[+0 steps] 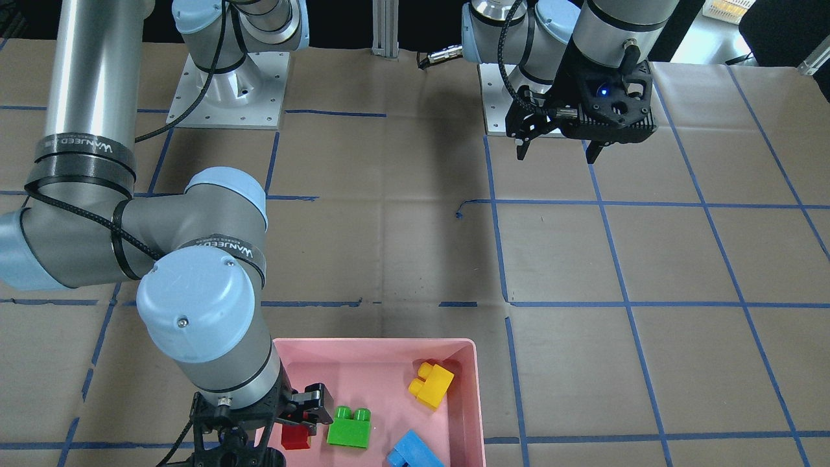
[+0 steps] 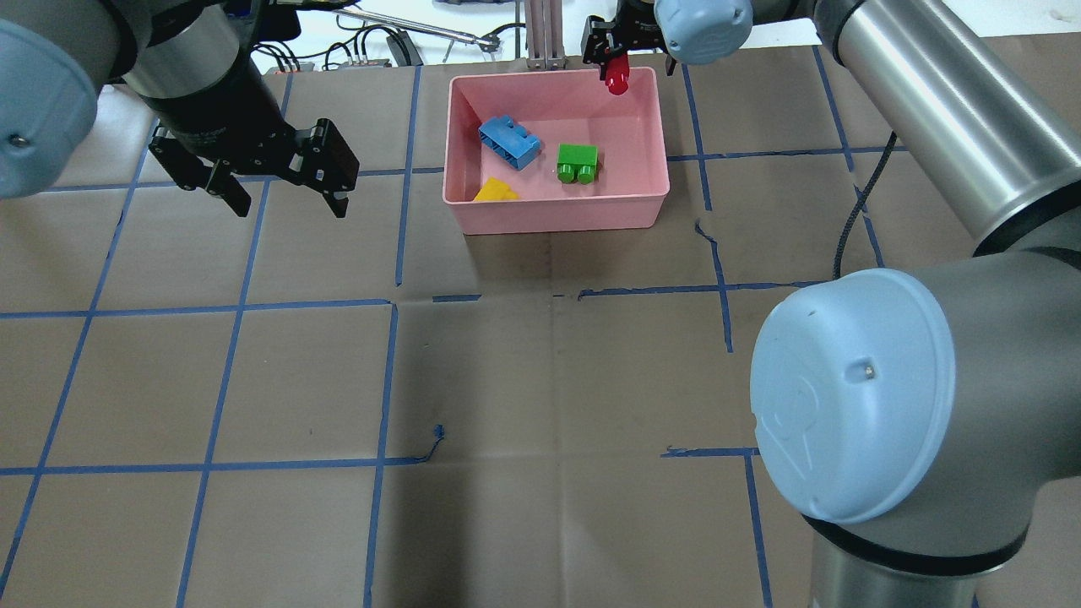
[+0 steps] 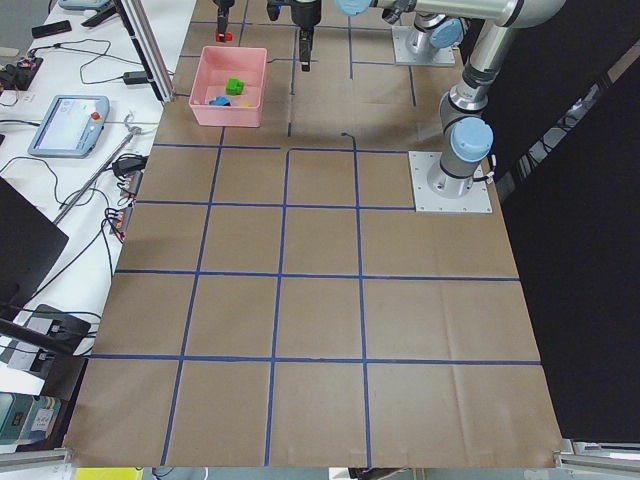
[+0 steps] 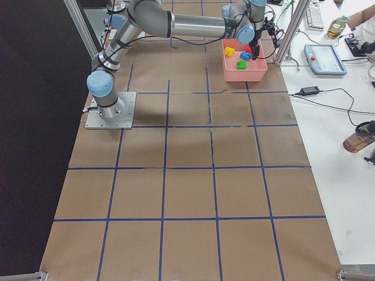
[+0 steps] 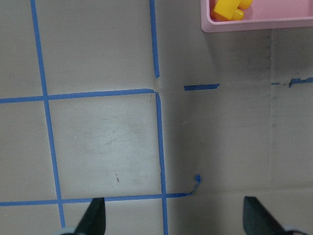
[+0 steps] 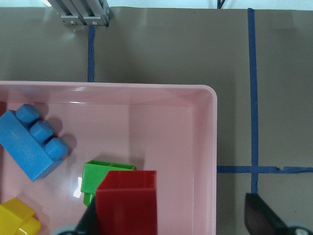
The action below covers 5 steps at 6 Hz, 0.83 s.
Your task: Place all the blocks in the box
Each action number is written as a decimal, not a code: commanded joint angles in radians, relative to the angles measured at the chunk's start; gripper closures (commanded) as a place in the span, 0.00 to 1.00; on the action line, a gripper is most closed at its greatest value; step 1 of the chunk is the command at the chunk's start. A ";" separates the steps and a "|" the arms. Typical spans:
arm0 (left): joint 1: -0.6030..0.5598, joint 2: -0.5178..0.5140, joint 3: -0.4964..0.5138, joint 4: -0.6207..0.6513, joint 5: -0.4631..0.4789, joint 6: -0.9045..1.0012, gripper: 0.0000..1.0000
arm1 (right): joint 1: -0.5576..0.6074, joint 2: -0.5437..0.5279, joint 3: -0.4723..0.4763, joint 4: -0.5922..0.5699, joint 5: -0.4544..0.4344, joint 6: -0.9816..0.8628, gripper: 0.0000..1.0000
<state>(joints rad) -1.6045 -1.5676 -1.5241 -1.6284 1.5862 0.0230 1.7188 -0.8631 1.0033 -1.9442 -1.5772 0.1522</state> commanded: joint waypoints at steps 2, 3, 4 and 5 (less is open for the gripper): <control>0.002 0.001 -0.001 0.002 -0.002 0.000 0.01 | -0.001 -0.008 0.001 0.086 0.098 0.212 0.01; 0.023 0.001 0.001 0.001 0.000 0.000 0.01 | -0.001 0.004 0.005 0.120 0.129 0.281 0.01; 0.026 0.001 0.001 -0.002 0.000 0.000 0.01 | -0.001 0.004 0.003 0.125 0.129 0.286 0.01; 0.026 0.001 0.001 -0.002 0.000 0.000 0.01 | -0.005 -0.013 0.001 0.148 0.125 0.276 0.00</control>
<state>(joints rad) -1.5805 -1.5662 -1.5234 -1.6298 1.5860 0.0230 1.7168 -0.8655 1.0059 -1.8163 -1.4524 0.4286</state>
